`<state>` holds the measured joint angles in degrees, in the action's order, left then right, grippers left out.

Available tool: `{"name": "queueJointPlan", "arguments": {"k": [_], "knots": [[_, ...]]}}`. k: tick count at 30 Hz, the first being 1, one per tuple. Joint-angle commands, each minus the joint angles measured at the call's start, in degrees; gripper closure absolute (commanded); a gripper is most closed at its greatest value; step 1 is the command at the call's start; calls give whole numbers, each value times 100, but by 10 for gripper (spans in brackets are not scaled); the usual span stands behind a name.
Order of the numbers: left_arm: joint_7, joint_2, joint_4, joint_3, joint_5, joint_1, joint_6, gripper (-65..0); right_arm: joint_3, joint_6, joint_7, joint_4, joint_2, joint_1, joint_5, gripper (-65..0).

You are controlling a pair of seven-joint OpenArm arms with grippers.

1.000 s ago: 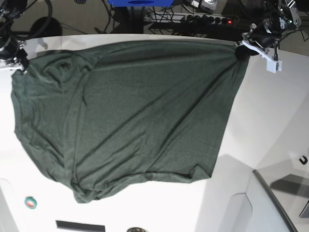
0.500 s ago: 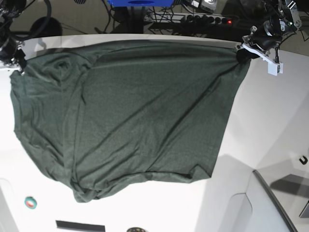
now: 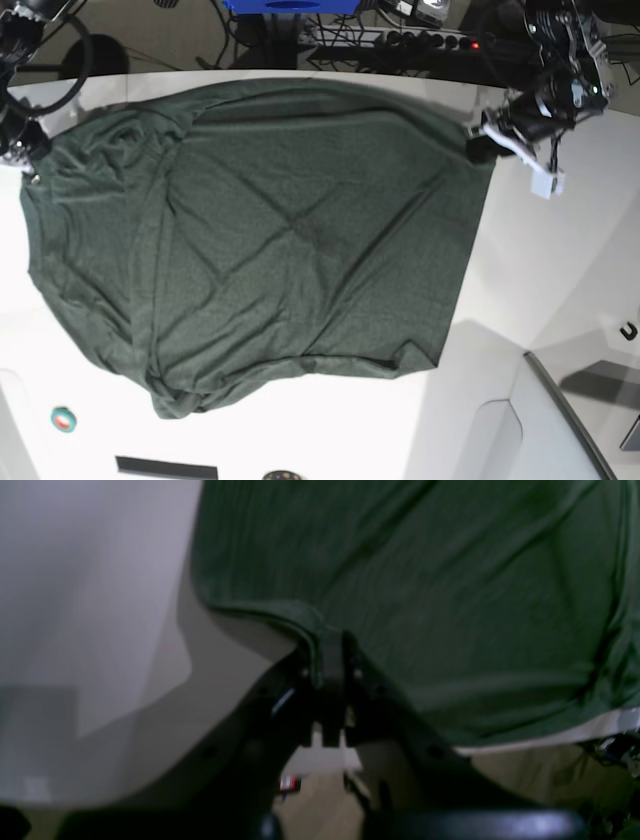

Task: Layout the t-shirt on the table in an organized manner, then fold the t-shirt properly
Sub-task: 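Lift the held shirt edge with both grippers and lay it down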

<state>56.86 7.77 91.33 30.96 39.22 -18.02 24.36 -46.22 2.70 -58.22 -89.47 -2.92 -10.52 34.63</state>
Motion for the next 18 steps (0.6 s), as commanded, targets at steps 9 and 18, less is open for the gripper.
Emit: {"name": "queueJointPlan", "arguments": {"k": [9,18], "knots": [[-3,54,14,-24,109,198,21,0,-7,95,-170,-42,-187,441,31,-2],[-3,36,-663,29,126,672,21,0,521,552,-108,1136,-688,1101,40,-2]]}}
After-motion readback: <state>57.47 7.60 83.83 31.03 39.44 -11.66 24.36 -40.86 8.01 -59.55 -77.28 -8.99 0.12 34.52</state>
